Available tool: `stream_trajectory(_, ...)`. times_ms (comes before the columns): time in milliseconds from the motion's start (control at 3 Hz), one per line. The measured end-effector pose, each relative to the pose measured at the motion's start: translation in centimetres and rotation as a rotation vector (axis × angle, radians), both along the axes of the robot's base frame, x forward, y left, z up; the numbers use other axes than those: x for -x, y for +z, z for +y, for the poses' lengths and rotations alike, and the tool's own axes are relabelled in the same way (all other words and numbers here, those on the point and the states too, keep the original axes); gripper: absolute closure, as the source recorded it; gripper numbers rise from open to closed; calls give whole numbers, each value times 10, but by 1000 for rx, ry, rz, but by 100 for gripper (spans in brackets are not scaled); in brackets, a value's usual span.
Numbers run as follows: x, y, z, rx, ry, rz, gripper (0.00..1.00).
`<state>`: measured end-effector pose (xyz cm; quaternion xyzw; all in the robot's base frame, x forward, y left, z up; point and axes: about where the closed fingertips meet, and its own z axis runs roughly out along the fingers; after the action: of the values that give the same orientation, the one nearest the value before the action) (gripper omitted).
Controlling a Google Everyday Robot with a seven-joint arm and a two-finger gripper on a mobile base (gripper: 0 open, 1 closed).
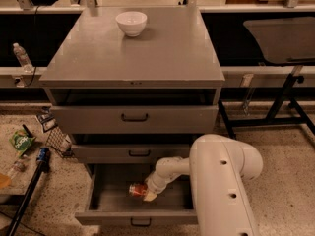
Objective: Place coke can into top drawer
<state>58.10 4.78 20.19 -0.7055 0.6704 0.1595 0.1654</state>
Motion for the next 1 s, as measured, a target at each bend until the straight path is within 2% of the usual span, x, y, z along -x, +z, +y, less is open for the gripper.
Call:
stream_trajectory(333, 2, -21, 10, 14, 2, -10, 83)
stream_trajectory(1000, -2, -30, 14, 62, -33, -48, 36)
